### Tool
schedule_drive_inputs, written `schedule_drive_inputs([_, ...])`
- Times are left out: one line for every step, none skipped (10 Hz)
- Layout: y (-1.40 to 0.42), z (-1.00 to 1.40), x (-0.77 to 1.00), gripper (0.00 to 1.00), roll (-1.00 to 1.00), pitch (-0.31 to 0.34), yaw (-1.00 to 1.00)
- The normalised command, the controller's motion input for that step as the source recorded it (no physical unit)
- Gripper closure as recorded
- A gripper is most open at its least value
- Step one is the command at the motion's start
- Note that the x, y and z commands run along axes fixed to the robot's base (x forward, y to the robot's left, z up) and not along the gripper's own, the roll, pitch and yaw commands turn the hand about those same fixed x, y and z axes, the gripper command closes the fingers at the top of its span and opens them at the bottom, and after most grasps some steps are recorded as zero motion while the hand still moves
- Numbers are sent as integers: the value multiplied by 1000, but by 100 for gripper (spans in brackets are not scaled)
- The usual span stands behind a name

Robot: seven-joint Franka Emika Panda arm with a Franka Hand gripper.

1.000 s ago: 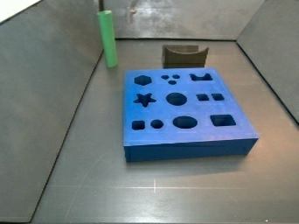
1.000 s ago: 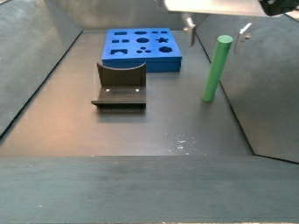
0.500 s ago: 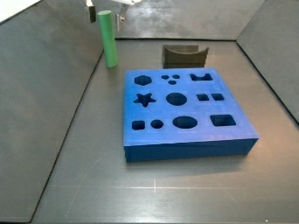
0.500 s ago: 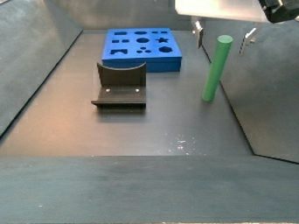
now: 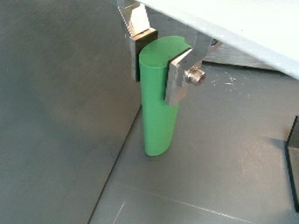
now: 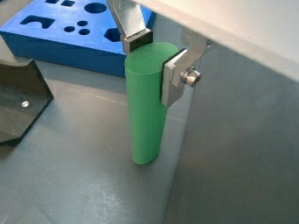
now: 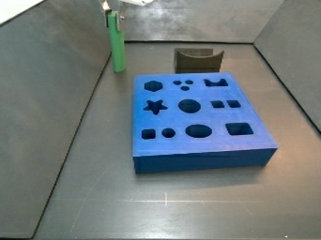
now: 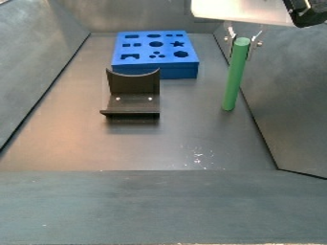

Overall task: Pick up the oval object. Move up. Move to above the board. Insert the oval object.
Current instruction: Pick up the oval object.

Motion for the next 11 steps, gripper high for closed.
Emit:
schedule_drive_inputs([0,0,0,100,0,0,0])
schedule_drive_inputs([0,0,0,100,0,0,0])
schedule_drive_inputs([0,0,0,100,0,0,0])
schedule_drive_inputs([0,0,0,100,0,0,0])
schedule_drive_inputs([0,0,0,100,0,0,0])
schedule_drive_inputs([0,0,0,100,0,0,0])
schedule_drive_inputs([0,0,0,100,0,0,0])
schedule_drive_inputs([0,0,0,100,0,0,0])
schedule_drive_inputs([0,0,0,100,0,0,0])
schedule_drive_inputs([0,0,0,100,0,0,0])
schedule_drive_inputs([0,0,0,100,0,0,0])
